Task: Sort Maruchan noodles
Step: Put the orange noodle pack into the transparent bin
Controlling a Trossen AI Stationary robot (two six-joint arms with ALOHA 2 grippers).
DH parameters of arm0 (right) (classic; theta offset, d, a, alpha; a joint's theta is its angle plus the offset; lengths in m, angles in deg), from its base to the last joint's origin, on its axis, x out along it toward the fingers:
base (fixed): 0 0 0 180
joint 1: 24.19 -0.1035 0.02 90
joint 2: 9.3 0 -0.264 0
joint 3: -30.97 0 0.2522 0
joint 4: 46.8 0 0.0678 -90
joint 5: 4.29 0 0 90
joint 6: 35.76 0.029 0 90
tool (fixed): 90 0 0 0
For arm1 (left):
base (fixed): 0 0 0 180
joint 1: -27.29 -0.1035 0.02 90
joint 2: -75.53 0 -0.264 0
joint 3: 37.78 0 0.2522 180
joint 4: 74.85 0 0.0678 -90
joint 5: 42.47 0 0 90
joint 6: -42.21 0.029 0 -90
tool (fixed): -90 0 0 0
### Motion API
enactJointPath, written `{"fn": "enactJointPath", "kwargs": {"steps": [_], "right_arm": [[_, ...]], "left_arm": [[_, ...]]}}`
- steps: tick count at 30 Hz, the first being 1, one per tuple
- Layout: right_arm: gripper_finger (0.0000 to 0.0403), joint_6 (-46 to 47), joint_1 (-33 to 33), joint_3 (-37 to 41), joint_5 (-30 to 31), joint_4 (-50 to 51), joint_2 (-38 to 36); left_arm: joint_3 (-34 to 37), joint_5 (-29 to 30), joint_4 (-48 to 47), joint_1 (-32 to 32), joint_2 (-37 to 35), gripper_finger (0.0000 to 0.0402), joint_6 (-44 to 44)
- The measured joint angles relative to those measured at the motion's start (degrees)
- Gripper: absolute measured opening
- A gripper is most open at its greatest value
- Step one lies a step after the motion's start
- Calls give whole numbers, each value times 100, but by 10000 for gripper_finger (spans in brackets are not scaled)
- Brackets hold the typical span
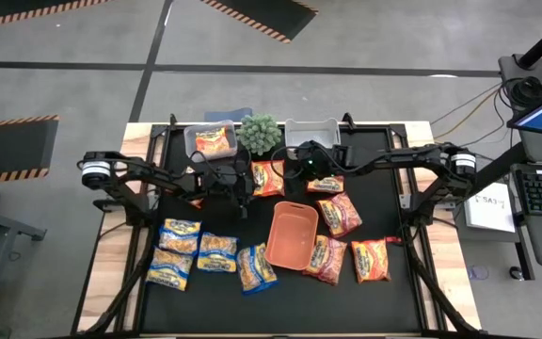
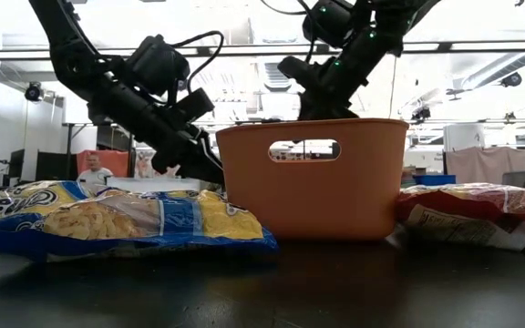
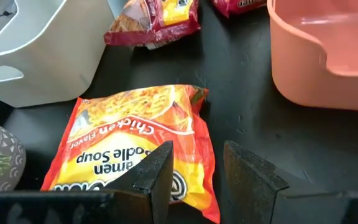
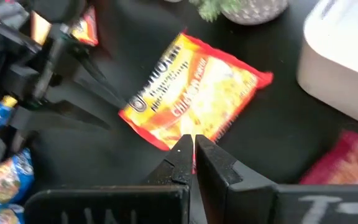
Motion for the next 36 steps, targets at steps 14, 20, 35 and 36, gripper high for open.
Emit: {"fn": "enactJointPath", "kwargs": {"steps": [14, 20, 35, 36], "right_arm": [[52, 248, 0, -105, 2, 98, 68], [136, 365, 0, -130, 1, -1, 463], [212, 369, 48, -368, 1, -212, 782], [212, 369, 48, -368, 1, -212, 782]], "left_arm": [[2, 31, -107, 0, 3, 125, 11], [2, 31, -107, 0, 4, 125, 9], [20, 31, -109, 0, 9, 125, -11], [20, 31, -107, 0, 9, 125, -11]]}}
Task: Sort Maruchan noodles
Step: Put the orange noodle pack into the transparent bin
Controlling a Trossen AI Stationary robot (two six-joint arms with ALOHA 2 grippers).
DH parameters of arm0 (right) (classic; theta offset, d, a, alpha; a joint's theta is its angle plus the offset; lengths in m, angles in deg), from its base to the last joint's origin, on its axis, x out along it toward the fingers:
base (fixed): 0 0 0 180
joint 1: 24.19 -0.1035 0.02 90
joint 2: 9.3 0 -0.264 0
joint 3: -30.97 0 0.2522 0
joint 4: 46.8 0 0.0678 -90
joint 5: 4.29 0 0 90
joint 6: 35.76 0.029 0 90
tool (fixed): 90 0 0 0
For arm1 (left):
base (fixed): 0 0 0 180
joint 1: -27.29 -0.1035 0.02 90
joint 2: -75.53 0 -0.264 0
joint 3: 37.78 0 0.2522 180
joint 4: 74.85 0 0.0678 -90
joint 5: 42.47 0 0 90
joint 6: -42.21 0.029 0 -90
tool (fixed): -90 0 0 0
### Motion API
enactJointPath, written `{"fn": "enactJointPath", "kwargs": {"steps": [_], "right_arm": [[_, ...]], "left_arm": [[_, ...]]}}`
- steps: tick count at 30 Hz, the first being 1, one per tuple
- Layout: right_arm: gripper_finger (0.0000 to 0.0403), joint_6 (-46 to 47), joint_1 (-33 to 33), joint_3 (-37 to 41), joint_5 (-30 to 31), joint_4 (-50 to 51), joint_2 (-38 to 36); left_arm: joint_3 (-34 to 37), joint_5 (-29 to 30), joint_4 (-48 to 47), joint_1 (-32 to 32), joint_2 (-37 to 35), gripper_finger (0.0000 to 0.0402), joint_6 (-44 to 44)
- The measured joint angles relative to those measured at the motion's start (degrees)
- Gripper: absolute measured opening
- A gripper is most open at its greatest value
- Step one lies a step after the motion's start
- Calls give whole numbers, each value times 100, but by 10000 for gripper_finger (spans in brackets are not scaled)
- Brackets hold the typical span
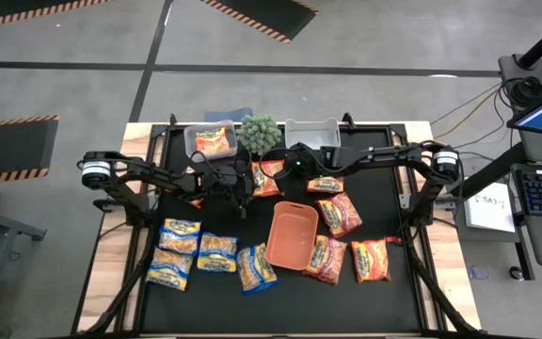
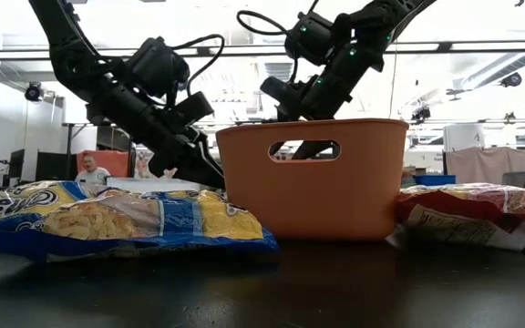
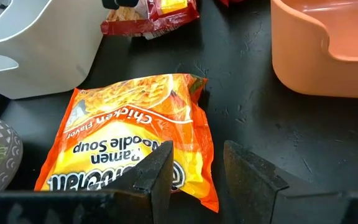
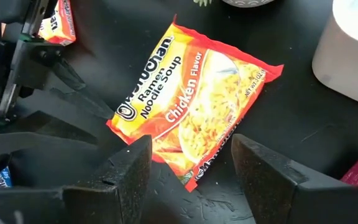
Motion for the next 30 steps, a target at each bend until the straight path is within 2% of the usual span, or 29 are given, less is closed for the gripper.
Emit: {"fn": "enactJointPath", "kwargs": {"steps": [19, 24, 30], "right_arm": [[212, 160, -12, 28, 2, -158, 462], [212, 119, -13, 31, 4, -115, 425], [212, -28, -13, 49, 15, -121, 421]], "left_arm": [[2, 2, 63, -12, 0, 125, -106], [2, 22, 713, -29, 97, 125, -363], [2, 832, 884, -38, 536, 125, -440]]}}
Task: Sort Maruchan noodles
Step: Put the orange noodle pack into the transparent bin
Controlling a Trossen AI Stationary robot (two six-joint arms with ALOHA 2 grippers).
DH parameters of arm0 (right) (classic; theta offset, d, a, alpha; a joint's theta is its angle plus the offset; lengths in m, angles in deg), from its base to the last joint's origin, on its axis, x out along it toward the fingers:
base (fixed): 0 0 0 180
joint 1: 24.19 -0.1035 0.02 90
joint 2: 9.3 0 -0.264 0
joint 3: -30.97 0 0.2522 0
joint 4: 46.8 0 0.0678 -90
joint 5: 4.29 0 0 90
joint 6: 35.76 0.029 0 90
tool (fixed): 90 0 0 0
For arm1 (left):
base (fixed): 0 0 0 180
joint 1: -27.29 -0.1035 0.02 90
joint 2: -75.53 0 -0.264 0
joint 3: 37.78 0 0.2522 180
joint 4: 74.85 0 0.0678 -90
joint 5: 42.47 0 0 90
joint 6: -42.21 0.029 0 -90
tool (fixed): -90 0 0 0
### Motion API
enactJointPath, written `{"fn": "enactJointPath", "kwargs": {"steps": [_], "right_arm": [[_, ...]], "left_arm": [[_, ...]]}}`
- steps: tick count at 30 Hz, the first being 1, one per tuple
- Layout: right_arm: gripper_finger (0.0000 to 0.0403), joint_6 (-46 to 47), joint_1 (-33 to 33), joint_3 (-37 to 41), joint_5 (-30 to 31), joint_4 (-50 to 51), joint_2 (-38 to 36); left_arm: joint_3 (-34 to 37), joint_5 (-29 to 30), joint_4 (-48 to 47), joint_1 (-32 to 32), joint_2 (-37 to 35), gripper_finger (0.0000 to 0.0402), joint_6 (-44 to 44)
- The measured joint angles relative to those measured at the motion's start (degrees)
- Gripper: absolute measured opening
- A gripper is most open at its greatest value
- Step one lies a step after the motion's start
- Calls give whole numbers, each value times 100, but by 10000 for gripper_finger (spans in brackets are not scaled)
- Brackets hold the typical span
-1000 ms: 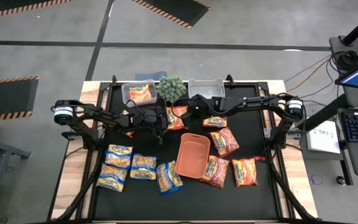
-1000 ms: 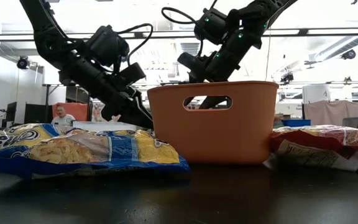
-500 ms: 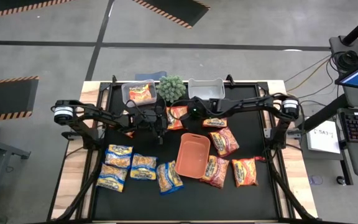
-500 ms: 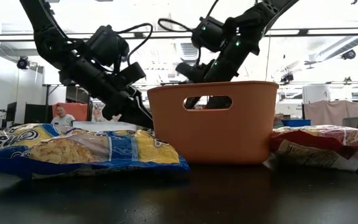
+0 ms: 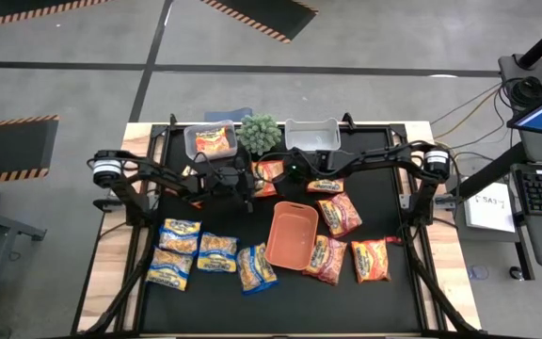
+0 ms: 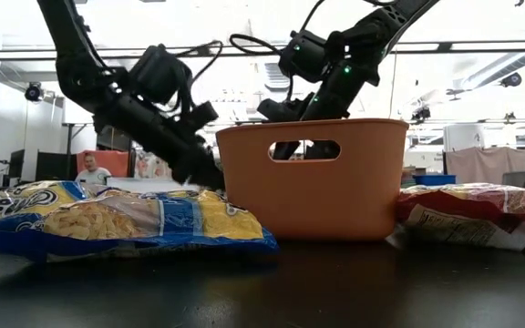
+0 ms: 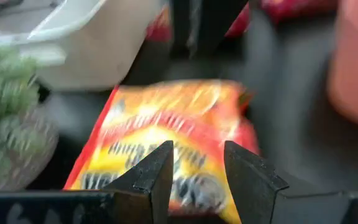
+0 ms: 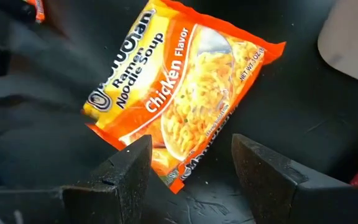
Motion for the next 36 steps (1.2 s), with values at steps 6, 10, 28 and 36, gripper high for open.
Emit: {"fn": "enactJointPath", "kwargs": {"steps": [6, 10, 28, 36], "right_arm": [[211, -78, 2, 83, 2, 11, 6], [211, -143, 2, 84, 28, -45, 6], [227, 35, 2, 294, 435, -387, 12], [262, 37, 2, 462, 433, -812, 27]], "left_arm": [[0, 65, 67, -6, 169, 113, -98], [0, 66, 21, -12, 154, 89, -209], [-11, 91, -539, -36, 148, 2, -1013], [140, 308, -516, -31, 68, 2, -1304]]}}
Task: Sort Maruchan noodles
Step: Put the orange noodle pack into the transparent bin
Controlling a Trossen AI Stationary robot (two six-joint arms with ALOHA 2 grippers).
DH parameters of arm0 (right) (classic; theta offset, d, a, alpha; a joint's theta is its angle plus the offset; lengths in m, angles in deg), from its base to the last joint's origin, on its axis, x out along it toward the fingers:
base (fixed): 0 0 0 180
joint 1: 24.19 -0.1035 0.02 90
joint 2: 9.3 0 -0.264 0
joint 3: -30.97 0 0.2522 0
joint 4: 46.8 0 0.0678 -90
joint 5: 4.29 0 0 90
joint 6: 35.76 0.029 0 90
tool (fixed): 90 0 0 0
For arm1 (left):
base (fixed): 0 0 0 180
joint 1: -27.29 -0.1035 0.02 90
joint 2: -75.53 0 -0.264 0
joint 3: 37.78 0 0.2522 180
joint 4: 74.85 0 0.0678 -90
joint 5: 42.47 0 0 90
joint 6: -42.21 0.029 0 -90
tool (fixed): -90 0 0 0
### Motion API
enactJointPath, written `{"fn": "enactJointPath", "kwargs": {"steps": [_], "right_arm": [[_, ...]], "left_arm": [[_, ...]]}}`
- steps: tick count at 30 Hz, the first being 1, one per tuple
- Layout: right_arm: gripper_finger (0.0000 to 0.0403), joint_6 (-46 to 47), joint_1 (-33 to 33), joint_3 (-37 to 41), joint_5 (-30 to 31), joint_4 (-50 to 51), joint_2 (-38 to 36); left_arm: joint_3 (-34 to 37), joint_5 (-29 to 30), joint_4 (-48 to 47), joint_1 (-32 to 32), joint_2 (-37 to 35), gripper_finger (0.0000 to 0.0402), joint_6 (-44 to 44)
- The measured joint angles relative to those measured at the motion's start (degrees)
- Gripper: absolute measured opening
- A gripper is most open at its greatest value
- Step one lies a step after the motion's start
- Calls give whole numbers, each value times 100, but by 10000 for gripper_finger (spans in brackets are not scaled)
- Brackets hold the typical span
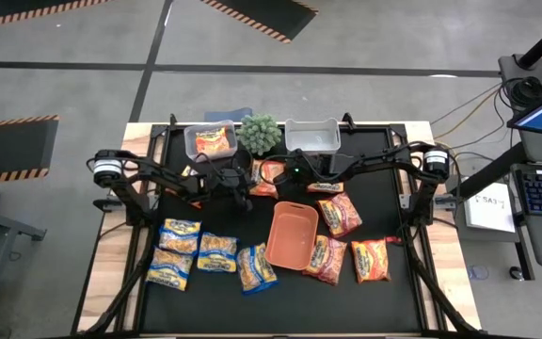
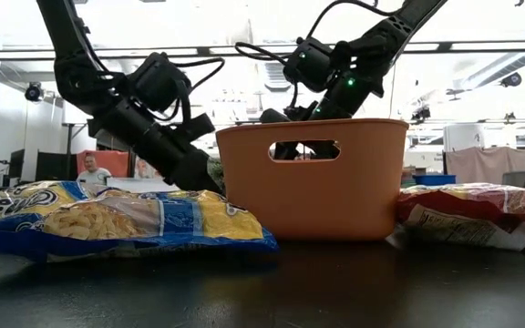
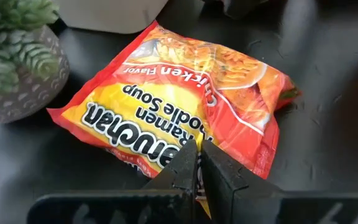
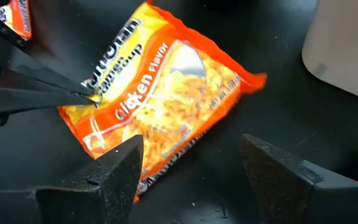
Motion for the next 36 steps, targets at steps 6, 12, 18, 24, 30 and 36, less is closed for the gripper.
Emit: {"fn": "enactJointPath", "kwargs": {"steps": [6, 12, 18, 24, 30, 36], "right_arm": [[272, -8, 0, 11, -4, -11, 0], [268, -15, 0, 23, -10, -17, 0], [274, -13, -2, 66, -9, -352, 0], [276, -18, -2, 90, 0, -478, 0], [276, -20, -2, 182, 4, -631, 0], [274, -9, -2, 411, -2, -1062, 0]], "left_arm": [[123, -266, -242, 38, -547, 1, 53], [371, -208, -188, -38, -917, 1, 163], [494, -202, 176, -38, -644, 0, 14], [432, -143, 539, -42, -238, 0, -89], [488, 149, 526, -46, -162, 0, -307], [561, 170, 284, -49, -129, 0, -405]]}}
